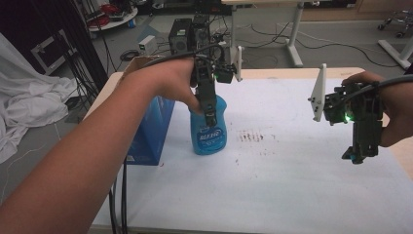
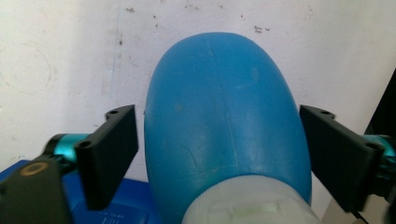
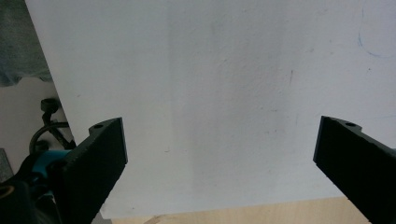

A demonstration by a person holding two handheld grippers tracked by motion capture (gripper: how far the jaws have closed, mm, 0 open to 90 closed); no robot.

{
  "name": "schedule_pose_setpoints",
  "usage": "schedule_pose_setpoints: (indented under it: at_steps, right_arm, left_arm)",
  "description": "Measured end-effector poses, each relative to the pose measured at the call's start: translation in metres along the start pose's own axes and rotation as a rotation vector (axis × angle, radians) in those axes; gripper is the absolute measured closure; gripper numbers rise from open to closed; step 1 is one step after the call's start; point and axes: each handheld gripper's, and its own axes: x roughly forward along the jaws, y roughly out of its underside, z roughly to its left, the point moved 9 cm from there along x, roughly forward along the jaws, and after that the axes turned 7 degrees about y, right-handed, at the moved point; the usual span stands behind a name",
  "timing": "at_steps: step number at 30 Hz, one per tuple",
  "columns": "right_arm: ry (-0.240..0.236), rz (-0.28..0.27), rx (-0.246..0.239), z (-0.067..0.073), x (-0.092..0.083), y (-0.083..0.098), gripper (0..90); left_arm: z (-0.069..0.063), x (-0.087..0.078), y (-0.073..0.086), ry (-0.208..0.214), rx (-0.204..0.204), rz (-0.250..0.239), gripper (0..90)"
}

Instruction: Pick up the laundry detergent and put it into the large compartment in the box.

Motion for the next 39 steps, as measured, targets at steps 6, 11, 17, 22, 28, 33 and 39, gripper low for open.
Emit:
schedule_pose_setpoints:
  at_steps: [6, 11, 17, 22, 28, 33, 39]
  right_arm:
    - [0.006, -0.002, -0.005, -0.0013, 0.0008, -0.0007, 1.8]
    - [0.005, -0.002, -0.004, -0.0012, 0.0009, -0.0006, 1.8]
    - [0.002, -0.001, 0.004, -0.0006, 0.0004, 0.0002, 1.8]
    - [0.002, -0.003, 0.005, 0.0003, 0.0, 0.0, 1.8]
    - [0.0, -0.003, 0.006, 0.0008, 0.0002, 0.0003, 1.8]
    - [0.004, -0.003, 0.002, 0.0004, 0.0009, 0.0005, 1.8]
    - [0.005, -0.005, 0.013, -0.0001, 0.0006, 0.0014, 1.8]
  left_arm:
    - [-0.0003, 0.0005, -0.0009, -0.005, 0.004, 0.001, 19.2]
    - [-0.0003, 0.0009, -0.0013, -0.01, 0.005, -0.002, 21.2]
    - [-0.0011, -0.0004, -0.0021, -0.011, 0.007, 0.0, 23.7]
    - [-0.0027, -0.0022, -0.0034, -0.013, 0.007, -0.003, 27.9]
    - [-0.002, -0.0004, -0.0012, -0.009, 0.002, 0.016, 30.7]
    - [-0.0023, 0.0007, -0.0011, -0.009, -0.001, 0.019, 33.8]
    - [-0.0017, 0.0009, -0.0013, -0.015, -0.008, 0.025, 35.6]
